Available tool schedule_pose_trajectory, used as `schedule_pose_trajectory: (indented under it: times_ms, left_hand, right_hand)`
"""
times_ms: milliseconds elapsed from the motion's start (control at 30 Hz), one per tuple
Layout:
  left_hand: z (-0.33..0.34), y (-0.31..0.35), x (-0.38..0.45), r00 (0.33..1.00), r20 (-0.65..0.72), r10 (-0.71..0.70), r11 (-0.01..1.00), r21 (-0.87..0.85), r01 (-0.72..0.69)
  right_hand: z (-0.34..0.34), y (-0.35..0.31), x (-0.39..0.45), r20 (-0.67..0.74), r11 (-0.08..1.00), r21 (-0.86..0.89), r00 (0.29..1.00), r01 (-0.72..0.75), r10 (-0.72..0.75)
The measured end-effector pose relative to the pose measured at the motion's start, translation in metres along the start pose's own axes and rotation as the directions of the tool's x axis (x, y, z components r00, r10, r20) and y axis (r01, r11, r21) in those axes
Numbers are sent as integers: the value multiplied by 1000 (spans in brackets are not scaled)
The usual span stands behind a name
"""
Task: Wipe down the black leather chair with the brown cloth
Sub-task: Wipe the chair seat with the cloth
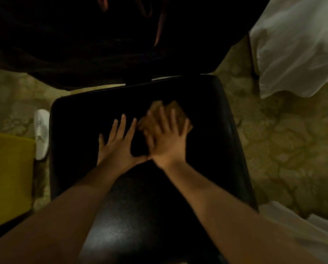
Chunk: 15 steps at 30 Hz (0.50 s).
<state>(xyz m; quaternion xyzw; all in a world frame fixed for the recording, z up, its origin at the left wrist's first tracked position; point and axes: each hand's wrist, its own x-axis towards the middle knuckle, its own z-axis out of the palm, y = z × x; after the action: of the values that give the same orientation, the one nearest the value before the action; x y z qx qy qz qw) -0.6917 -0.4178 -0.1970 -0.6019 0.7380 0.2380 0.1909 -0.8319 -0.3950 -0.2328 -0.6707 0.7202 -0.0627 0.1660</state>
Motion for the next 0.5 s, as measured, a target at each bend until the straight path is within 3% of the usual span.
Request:
schedule_pose_trajectory:
  times_ms: [100,200,300,400,467,500]
  left_hand:
    - [1,-14,-5,999,18,48,994,96,-50]
    - [1,-21,-4,997,49,62,992,110,-67]
    - [5,-27,-1,993,45,112,991,73,-115]
    - [8,-32,1,988,30,148,987,54,-150]
    - [9,-32,0,993,22,119,991,62,-120]
    - [9,-32,-1,996,6,85,994,71,-85]
  right_hand:
    - [9,-14,-33,58,978,3,976,209,-209]
    - [-3,22,-30,51,969,-69,971,238,-235]
    - [-23,58,-7,1,996,19,997,-82,82]
    - [-29,47,26,58,890,176,907,-420,417]
    - [-18,8,45,61,875,141,886,-463,459]
    - [-9,-16,48,49,907,84,911,-412,410]
